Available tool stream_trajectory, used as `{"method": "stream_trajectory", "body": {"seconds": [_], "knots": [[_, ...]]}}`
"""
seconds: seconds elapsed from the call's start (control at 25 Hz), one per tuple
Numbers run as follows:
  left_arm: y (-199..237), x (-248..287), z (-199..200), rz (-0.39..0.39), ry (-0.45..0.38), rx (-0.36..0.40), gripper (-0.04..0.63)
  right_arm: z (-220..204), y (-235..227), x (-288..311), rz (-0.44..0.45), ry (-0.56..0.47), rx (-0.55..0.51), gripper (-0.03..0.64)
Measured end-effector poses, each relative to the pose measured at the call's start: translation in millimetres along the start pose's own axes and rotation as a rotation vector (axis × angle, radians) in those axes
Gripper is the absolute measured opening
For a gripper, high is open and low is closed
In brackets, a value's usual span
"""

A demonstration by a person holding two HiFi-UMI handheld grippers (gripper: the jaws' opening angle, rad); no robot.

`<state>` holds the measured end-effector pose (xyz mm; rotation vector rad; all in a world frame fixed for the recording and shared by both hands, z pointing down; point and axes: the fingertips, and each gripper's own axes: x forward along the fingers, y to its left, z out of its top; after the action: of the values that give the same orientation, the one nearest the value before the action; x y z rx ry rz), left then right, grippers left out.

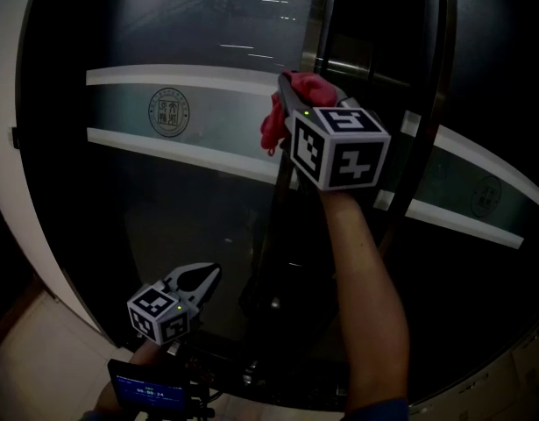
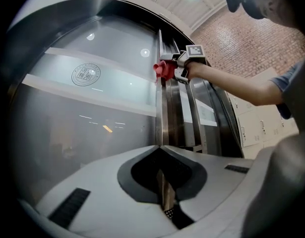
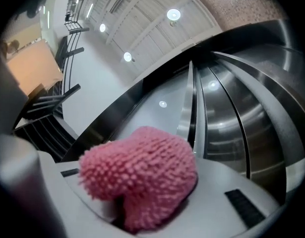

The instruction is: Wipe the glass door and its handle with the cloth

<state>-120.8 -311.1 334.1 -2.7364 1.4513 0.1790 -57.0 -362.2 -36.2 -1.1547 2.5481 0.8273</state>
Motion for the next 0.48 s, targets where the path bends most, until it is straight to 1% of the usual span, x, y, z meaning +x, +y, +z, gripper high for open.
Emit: {"method": "stream_trajectory", "body": {"seconds": [0.08, 0.16, 0.24, 0.32, 0.48], "knots": [[-1, -1, 0, -0.010, -0.001, 0.005, 0.005, -21, 11, -13, -0.008, 0.005, -0.021, 0.058], [-4, 0, 0, -0.022, 0.000, -0.001, 0.005, -48, 27, -29, -0.006, 0.020, -0.020, 0.058], [-9, 2, -2, -0.043, 0.002, 0.000, 0.005, -82, 41, -47, -0.007, 0.046, 0.012, 0.058], [-17, 6, -7, -0.068, 0.013, 0.004, 0.005, -124, 54, -68, -0.017, 0.084, 0.067, 0.058], [-31, 11, -20, -0.123, 0.040, -0.003, 0.005, -206, 81, -108, -0.050, 0.196, 0.131, 0.058]]}}
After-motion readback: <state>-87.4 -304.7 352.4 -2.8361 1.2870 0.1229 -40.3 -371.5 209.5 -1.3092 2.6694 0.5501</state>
